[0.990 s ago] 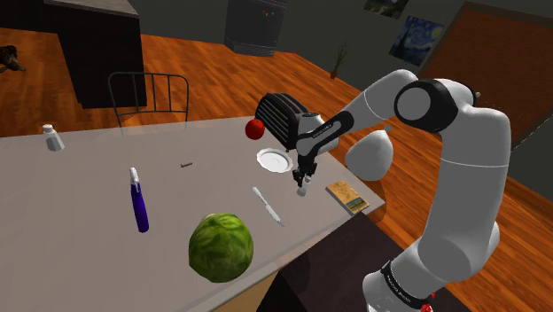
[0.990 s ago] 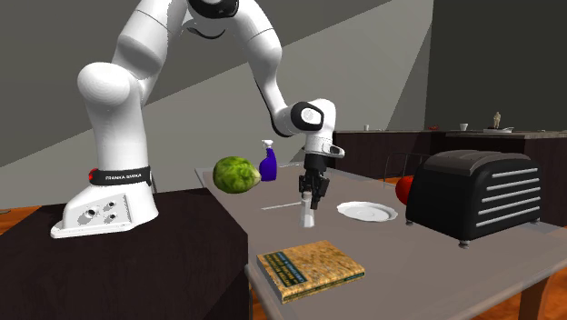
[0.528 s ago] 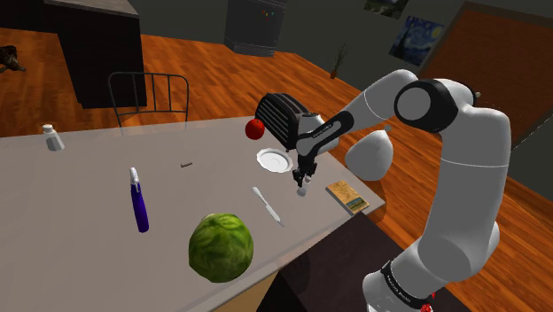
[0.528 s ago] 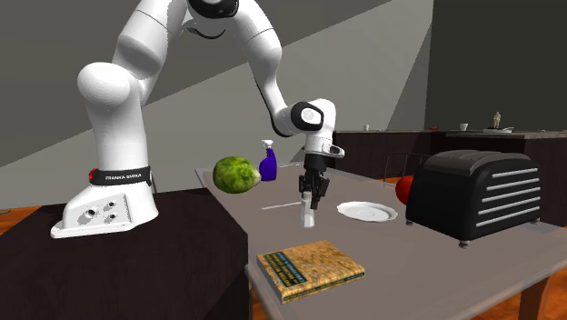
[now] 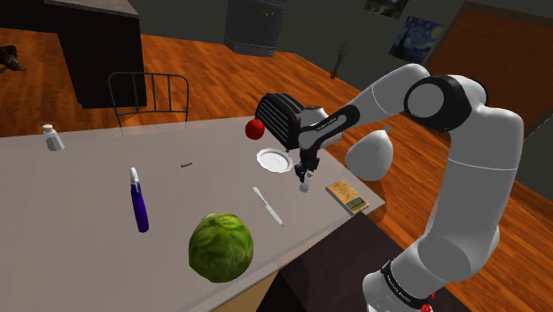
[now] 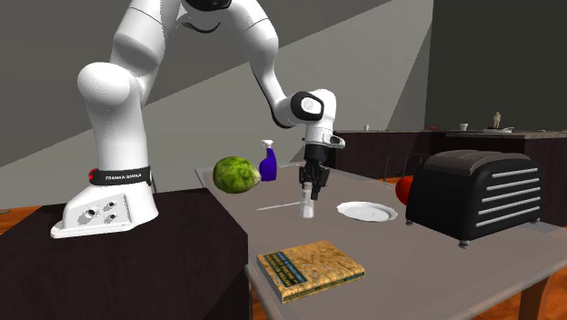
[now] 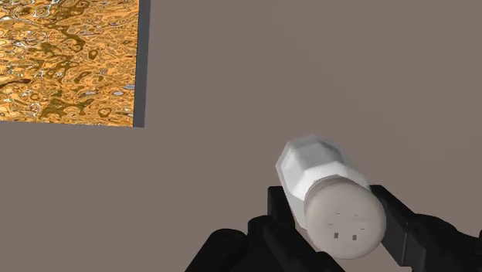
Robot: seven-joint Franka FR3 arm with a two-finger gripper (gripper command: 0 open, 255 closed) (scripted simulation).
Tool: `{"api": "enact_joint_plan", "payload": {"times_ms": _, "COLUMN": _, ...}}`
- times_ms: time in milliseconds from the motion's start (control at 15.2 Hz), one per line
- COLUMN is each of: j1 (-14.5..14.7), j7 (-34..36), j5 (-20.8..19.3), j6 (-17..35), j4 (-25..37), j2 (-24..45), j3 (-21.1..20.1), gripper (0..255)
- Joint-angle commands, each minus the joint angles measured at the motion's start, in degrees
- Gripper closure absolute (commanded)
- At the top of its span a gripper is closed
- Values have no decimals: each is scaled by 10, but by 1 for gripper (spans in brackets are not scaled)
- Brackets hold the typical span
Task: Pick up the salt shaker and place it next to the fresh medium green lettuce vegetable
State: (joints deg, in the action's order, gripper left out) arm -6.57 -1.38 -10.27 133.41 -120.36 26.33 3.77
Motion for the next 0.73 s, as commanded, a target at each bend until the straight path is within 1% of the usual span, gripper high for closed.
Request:
{"api": "enact_joint_plan", "payload": {"times_ms": 0, "j1": 0, "j7": -2, "j5": 1, "j6": -12, "j4": -2, "j2": -14, "j3": 0, "gripper": 255}}
{"api": "enact_joint_plan", "payload": {"times_ms": 660, "j1": 1, "j7": -12, "j5": 5, "j6": -73, "j4": -1, "j2": -74, "j3": -1, "gripper": 255}}
